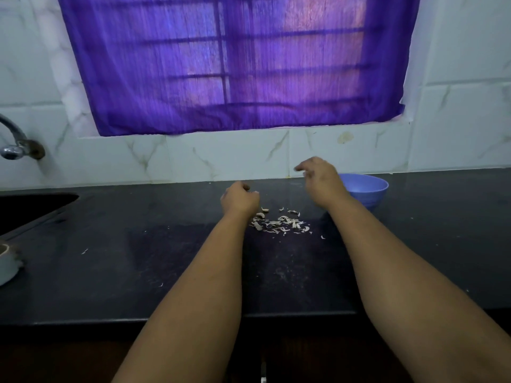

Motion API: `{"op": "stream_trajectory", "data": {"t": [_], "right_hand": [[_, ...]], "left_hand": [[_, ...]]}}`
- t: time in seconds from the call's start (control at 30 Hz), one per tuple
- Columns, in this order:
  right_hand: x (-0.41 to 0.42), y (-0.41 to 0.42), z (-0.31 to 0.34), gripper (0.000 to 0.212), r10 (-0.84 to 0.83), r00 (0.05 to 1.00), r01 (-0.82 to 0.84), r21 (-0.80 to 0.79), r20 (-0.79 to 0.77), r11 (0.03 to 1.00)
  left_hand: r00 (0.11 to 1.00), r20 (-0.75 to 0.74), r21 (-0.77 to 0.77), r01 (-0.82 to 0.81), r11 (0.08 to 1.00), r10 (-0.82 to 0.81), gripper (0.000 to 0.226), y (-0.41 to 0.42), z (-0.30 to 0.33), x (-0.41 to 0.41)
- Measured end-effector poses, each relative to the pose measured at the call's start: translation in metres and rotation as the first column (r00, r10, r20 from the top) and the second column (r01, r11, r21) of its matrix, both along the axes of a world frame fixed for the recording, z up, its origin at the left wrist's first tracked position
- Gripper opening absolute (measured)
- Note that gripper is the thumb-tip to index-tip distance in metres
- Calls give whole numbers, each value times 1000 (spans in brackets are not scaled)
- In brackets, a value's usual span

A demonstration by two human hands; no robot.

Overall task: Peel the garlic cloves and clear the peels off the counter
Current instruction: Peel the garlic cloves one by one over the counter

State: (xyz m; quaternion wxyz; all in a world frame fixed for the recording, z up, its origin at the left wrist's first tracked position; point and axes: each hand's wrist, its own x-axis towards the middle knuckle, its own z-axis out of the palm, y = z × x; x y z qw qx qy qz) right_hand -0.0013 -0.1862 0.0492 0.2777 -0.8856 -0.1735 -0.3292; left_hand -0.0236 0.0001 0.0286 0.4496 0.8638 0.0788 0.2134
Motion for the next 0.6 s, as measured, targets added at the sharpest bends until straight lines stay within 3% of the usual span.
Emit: {"op": "stream_trajectory", "data": {"t": [0.1,0.27,0.4,0.6], "right_hand": [[-2,22,-15,32,90,957,-145,-188,-275,971],[-4,58,-30,49,77,886,-276,-388,-457,879],[-4,65,-34,47,6,878,-254,-455,-479,853],[6,52,-33,18,33,908,-184,-326,-418,927]], "left_hand": [[993,-104,136,-37,990,51,38,1,0,-2],[980,-191,183,-27,983,62,39,2,-1,-8],[976,-212,154,-16,988,48,37,5,-4,-7],[980,-189,33,-63,997,68,33,13,-7,-1]]}}
